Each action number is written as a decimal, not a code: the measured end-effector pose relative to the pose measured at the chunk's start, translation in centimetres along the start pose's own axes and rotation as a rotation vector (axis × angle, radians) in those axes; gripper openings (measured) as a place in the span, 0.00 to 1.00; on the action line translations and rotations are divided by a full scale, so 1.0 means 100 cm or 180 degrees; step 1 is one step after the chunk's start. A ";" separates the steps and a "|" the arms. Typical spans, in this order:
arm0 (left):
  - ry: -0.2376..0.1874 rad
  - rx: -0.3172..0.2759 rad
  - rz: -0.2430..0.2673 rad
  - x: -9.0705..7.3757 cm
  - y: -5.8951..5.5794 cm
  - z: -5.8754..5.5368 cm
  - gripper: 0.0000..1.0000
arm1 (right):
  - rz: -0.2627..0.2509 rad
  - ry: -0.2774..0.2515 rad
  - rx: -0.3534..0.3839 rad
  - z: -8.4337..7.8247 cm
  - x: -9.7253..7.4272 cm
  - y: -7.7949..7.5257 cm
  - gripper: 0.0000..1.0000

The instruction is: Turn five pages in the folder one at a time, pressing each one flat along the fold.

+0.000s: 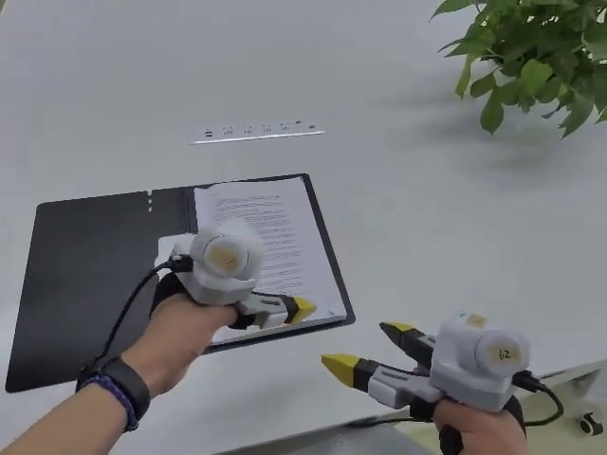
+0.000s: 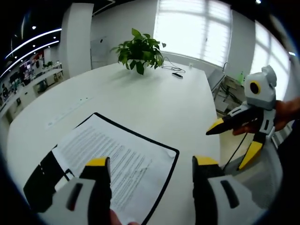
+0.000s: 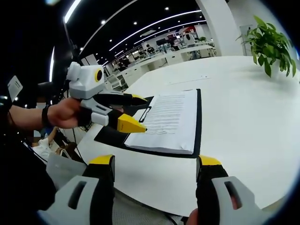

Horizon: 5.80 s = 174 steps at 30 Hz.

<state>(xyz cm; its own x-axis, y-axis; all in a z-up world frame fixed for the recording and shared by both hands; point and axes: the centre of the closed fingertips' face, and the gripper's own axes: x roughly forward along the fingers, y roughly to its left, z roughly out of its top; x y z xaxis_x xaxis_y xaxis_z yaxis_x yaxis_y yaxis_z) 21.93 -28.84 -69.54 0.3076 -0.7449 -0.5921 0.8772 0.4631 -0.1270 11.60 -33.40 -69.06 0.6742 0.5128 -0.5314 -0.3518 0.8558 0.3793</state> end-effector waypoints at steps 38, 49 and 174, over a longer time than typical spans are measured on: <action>0.0344 -0.0028 0.0509 0.079 0.013 -0.050 0.70 | 0.0010 0.0120 0.0174 -0.005 0.012 -0.028 0.66; 0.0272 -0.0122 0.0496 0.074 0.019 -0.050 0.60 | 0.0102 0.0007 0.0283 0.012 0.038 -0.034 0.63; -0.0334 -0.0931 0.1246 -0.177 0.036 -0.095 0.66 | 0.1213 -0.0565 0.0953 0.072 0.163 0.115 0.00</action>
<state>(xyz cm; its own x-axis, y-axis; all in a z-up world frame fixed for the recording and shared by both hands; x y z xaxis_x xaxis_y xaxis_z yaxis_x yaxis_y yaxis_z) 16.12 -9.42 -67.03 0.6418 -0.5255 -0.5585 0.5528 0.8218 -0.1380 23.24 -15.66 -67.89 0.6434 0.7425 -0.1864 -0.4101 0.5400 0.7350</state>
